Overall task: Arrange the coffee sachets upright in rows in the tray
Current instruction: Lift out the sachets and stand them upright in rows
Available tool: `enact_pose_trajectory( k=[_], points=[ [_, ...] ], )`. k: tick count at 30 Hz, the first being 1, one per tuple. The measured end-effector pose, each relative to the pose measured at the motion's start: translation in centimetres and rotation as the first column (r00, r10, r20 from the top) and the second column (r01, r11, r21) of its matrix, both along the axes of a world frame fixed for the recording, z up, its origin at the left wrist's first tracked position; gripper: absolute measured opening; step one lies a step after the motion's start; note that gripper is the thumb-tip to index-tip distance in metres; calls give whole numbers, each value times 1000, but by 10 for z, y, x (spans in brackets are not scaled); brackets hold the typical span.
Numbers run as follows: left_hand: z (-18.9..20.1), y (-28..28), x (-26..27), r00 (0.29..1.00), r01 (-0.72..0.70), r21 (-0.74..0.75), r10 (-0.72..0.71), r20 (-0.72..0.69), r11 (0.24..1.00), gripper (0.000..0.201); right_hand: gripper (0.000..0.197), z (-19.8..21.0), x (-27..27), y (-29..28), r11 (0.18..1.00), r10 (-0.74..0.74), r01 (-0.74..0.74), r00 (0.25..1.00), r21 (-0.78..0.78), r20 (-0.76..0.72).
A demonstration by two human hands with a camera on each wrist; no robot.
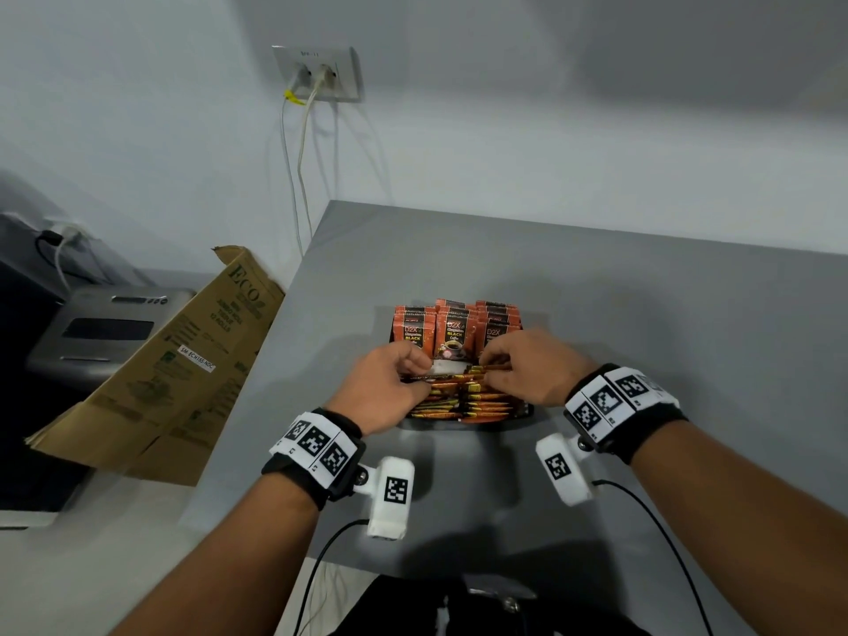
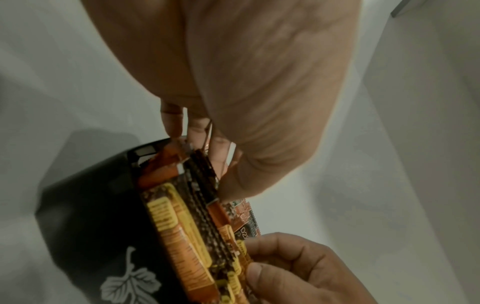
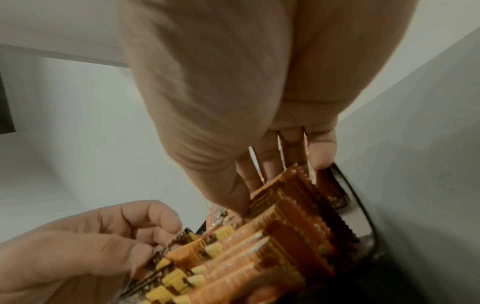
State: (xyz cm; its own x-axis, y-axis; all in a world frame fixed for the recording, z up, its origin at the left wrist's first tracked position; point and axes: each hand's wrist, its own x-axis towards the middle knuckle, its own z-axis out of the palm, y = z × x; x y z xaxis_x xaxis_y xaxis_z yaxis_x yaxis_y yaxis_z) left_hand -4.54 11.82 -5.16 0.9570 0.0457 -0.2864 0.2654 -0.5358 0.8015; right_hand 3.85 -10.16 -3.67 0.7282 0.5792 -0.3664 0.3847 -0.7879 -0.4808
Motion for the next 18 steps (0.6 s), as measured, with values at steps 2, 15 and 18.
enact_pose_trajectory(
  k=[2, 15, 18],
  points=[
    [1, 0, 0, 1000, 22, 26, -22, 5, 999, 18, 27, -1, -2, 0, 1000, 9, -9, 1000, 14, 26],
    [-4, -1, 2, 1000, 27, 74, -27, 7, 997, 10, 32, -1, -4, 0, 999, 40, -42, 995, 19, 86],
    [-6, -1, 2, 1000, 21, 72, -22, 15, 997, 12, 36, -2, -5, 2, 999, 54, -53, 993, -11, 104]
  ],
)
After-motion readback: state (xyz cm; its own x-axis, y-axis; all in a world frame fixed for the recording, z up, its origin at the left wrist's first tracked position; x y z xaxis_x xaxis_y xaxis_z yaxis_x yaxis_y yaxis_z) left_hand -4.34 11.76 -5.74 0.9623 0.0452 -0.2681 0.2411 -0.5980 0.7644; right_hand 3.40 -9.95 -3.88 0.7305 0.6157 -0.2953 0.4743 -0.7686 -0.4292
